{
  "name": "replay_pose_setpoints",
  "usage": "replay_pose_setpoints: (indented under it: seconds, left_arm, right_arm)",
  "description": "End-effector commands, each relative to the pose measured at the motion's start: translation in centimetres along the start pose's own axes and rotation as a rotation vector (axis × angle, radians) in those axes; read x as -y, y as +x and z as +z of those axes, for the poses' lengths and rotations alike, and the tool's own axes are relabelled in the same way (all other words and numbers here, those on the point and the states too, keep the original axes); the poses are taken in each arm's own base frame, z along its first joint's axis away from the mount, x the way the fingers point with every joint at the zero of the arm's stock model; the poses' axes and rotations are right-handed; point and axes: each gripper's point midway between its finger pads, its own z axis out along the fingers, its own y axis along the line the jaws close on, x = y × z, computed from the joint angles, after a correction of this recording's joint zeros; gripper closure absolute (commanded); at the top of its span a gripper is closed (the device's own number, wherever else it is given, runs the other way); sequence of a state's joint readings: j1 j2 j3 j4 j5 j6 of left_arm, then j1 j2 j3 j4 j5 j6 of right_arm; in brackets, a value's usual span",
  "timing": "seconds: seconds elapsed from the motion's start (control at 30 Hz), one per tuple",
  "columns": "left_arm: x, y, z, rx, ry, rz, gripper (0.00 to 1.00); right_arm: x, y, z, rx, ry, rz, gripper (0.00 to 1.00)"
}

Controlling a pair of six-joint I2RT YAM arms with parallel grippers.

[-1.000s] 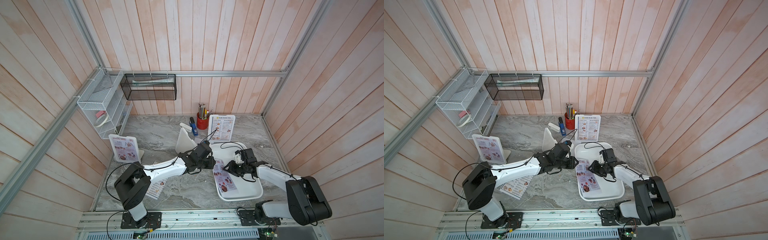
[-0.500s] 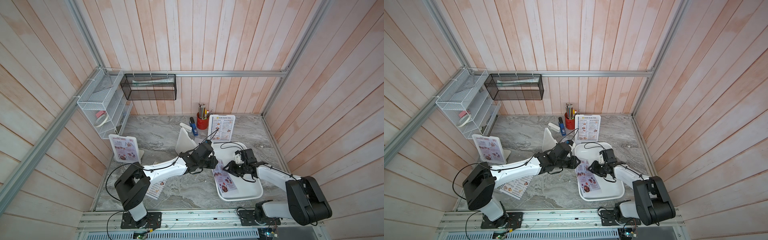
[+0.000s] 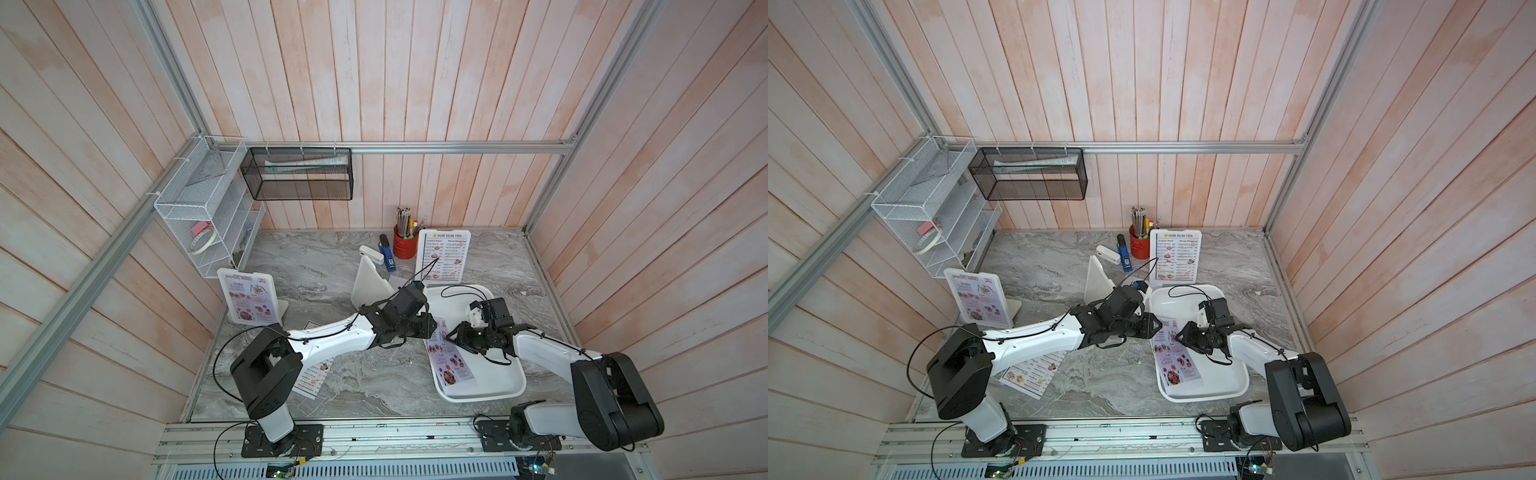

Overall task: Replace the menus in the menu holders
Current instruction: Pick up the menu from the storage box.

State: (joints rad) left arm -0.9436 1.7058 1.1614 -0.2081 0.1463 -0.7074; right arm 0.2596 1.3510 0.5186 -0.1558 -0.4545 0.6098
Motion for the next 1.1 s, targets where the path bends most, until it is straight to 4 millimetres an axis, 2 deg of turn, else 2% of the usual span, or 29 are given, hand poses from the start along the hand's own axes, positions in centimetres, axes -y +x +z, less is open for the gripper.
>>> replay_pose_setpoints:
  seconds: [0.0, 0.2, 0.3, 0.43, 0.57, 0.67, 0.9, 0.97, 1.07]
  left_arm:
    - [0.3, -0.2, 0.8, -0.001, 0.009, 0.009, 0.68]
    - [0.1, -0.1, 1.3, -0.009, 0.004, 0.011, 0.74]
    - [0.1, -0.1, 1.4, -0.011, -0.002, 0.013, 0.86]
    - [0.2, -0.4, 1.1, -0.005, -0.006, 0.02, 0.87]
    - [0.4, -0.6, 1.1, -0.004, -0.003, 0.026, 0.93]
    - [0.6, -0.9, 1.0, 0.002, -0.004, 0.031, 1.0]
    - [1.8, -2.6, 0.1, 0.038, 0.002, 0.063, 1.0]
    - [2.7, -3.6, -0.7, 0.061, 0.009, 0.085, 1.0]
    - [4.2, -5.3, -2.3, 0.099, 0.024, 0.138, 1.0]
  right_arm:
    - [1.1, 1.4, 0.4, -0.043, 0.031, 0.023, 0.64]
    - [1.1, 1.5, 0.4, -0.044, 0.031, 0.024, 0.64]
    - [1.1, 1.4, 0.4, -0.041, 0.03, 0.024, 0.64]
    - [0.9, 1.1, 0.2, -0.036, 0.03, 0.02, 0.64]
    - [0.4, 0.2, -0.5, -0.012, 0.036, 0.004, 0.6]
    - [0.0, -0.9, -1.6, 0.023, 0.039, -0.01, 0.57]
    - [-0.8, -3.3, -4.9, 0.1, 0.052, -0.04, 0.51]
    - [-1.4, -4.4, -6.3, 0.137, 0.051, -0.067, 0.49]
    - [-3.5, -5.8, -8.8, 0.204, 0.0, -0.153, 0.48]
